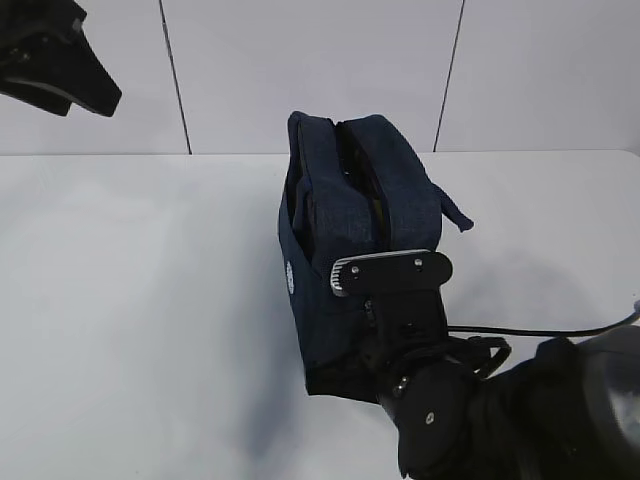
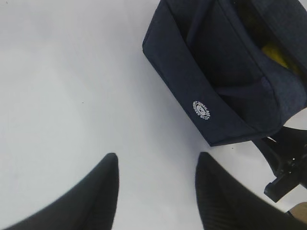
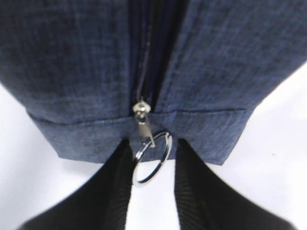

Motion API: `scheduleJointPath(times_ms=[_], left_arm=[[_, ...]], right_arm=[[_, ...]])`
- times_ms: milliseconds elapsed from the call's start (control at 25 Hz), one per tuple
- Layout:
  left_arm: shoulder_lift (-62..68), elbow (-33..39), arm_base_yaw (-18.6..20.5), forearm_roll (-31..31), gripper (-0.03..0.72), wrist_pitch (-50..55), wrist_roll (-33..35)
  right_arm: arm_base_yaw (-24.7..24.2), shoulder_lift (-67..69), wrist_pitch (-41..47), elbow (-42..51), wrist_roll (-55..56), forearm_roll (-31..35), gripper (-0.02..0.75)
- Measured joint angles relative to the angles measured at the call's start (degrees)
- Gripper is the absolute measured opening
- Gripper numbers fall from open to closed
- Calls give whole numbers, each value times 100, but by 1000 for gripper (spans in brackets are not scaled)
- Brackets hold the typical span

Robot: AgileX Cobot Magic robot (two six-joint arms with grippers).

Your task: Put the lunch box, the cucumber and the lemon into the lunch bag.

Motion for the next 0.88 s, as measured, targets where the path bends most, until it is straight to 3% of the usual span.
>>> scheduleJointPath(times_ms=[240, 440, 880], left_arm=[[0, 0, 0, 0, 375, 0, 0], [0, 0, 0, 0, 375, 0, 0], [0, 0, 0, 0, 371, 0, 0]], right_arm=[[0, 0, -77, 0, 0, 0, 137], [0, 0, -85, 0, -10, 0, 8], [0, 0, -191, 0, -572, 0, 8]])
